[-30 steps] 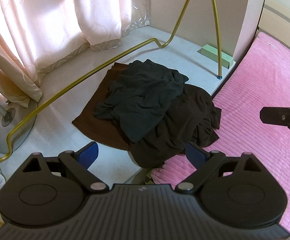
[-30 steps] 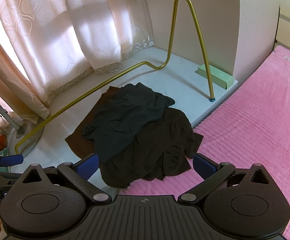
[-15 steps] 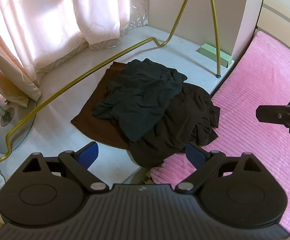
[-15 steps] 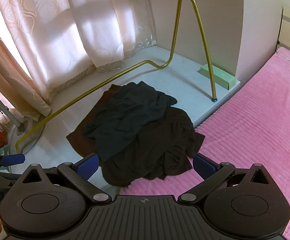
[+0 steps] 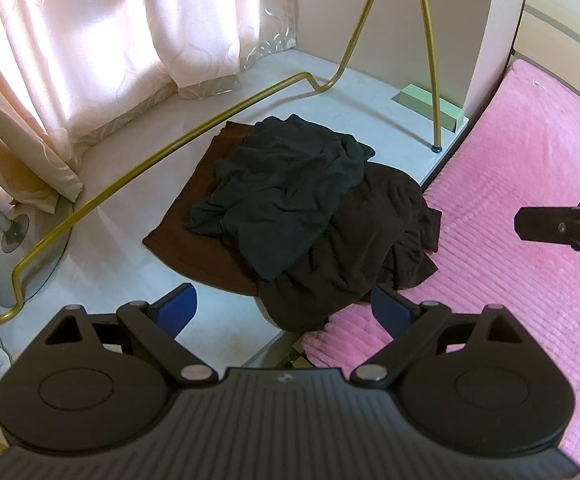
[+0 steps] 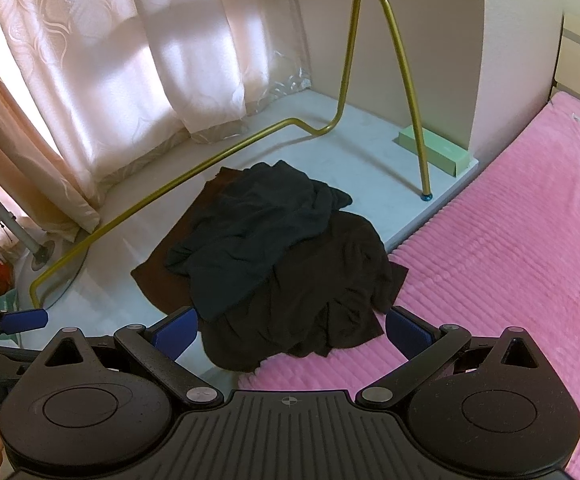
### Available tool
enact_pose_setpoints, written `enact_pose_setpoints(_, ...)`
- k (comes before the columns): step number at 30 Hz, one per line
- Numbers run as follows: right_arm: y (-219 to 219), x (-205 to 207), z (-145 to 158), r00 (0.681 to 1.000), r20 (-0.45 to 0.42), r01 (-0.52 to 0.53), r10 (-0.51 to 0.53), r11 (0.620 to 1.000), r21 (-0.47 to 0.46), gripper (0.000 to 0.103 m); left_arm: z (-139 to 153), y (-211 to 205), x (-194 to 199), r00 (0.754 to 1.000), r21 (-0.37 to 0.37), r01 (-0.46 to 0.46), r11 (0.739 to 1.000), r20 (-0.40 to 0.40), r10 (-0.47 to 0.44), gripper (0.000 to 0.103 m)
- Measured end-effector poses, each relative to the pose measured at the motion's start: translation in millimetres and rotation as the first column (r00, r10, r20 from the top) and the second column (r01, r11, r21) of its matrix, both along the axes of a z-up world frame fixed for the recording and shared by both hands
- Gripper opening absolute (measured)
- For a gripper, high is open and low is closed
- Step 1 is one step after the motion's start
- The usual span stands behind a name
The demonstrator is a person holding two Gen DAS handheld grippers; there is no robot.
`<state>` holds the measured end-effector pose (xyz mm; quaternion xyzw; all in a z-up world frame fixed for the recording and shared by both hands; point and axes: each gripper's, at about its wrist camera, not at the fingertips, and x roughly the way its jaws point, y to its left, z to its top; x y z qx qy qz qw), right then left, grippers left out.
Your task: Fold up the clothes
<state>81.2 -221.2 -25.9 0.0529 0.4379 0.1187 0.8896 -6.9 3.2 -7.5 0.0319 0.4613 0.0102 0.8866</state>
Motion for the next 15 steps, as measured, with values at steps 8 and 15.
enact_pose_setpoints(8, -4, 1, -3, 1.000, -0.013, 0.005, -0.005, 1.000, 0.003, 0.102, -3, 2, 2, 1.000, 0.003, -0.002, 1.000, -0.011, 0.002, 0.092)
enact_pose_setpoints(15, -21, 4, -7, 0.999, -0.025, 0.029, -0.029, 1.000, 0.002, 0.102, -9, -7, 6, 1.000, 0.012, 0.000, 1.000, -0.024, 0.000, 0.092)
